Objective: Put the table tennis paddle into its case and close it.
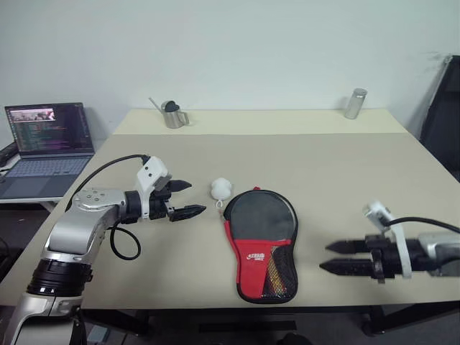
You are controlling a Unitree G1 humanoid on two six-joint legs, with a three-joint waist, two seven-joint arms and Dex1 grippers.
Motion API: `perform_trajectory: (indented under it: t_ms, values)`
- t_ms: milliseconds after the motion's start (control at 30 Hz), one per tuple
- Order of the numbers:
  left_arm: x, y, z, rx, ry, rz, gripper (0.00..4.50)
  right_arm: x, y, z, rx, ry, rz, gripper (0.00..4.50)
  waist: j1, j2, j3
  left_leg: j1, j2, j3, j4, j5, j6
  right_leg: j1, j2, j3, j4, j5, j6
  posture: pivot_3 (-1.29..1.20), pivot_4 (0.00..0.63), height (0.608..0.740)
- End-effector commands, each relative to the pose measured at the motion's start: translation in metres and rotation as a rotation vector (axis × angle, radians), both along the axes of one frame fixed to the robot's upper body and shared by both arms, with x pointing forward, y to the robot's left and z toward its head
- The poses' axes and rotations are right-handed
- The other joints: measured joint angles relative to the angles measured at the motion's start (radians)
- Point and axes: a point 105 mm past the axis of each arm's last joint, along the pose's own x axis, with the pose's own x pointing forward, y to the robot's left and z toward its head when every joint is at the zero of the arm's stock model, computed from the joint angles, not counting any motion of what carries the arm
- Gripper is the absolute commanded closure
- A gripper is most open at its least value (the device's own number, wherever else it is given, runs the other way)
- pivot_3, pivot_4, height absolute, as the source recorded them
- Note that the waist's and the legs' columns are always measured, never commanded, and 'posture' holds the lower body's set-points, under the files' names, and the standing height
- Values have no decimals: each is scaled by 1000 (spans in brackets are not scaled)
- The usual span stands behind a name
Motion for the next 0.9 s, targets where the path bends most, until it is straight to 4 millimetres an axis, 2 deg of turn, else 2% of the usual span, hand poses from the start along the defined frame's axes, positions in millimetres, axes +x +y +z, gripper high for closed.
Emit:
perform_trajectory:
  t_ms: [33, 133, 200, 267, 333, 400, 500, 633, 733, 900]
  values:
    - [11, 3, 21, -34, -75, 43, 0, 26, 28, 26, 80, -184, -22, 47, 2, -1, 0, 1, 1, -1, 0, 0, 0, 2, 0, -1, 0, 0, 0, 0, 150, 740]
    - [24, -1, 23, -37, -87, 86, 0, 64, 52, 27, 117, -256, -152, 47, 7, -3, 1, 9, 3, -1, -1, 0, -1, 11, 2, -2, -2, 0, -1, 0, 150, 740]
    - [37, -4, 26, -52, -100, 139, 0, 89, 72, 6, 55, -342, -235, 47, 12, -4, 0, 10, 3, -2, -1, 0, -1, 12, 1, -1, -2, 0, -1, 0, 150, 740]
    - [44, -7, 27, -60, -104, 167, 0, 99, 84, -6, 35, -378, -262, 47, 18, -4, 0, 9, 2, -2, -1, 2, -4, 11, 1, -2, -2, 0, -1, 0, 150, 740]
    - [51, -14, 27, -68, -101, 183, 0, 110, 99, -33, -2, -389, -296, 47, 19, -4, 0, 6, 0, -2, -1, 2, -5, 7, 0, -1, -2, 0, 0, 0, 150, 740]
    - [55, -21, 27, -80, -94, 194, 0, 109, 111, -54, -31, -398, -275, 47, 19, -4, 0, 4, -2, -3, -1, 2, -5, 6, -1, -1, -5, 0, 0, 0, 150, 740]
    - [58, -28, 23, -88, -62, 205, 0, 102, 119, -75, -35, -364, -247, 47, 11, -4, 0, -5, -3, -4, 0, 2, -5, -3, -1, -1, -8, 1, 0, 0, 150, 740]
    - [63, -35, 8, -68, 5, 240, 0, 93, 121, -102, -76, -305, -210, 47, 5, -4, 0, -9, -3, -4, 0, 2, -5, -7, -1, -1, -7, 2, 0, 0, 150, 740]
    - [73, -38, -11, -41, 76, 313, 0, 79, 127, -132, -158, -244, -140, 47, 4, -4, -3, -6, -3, -3, 0, 2, -5, -5, 0, 0, -5, 2, 0, 0, 150, 740]
    - [87, -40, -30, 30, 102, 401, 0, 76, 134, -136, -139, -214, -132, 47, 2, -7, -8, 2, -3, -2, 0, 2, -5, -1, 0, 2, 0, 1, 1, 0, 150, 740]
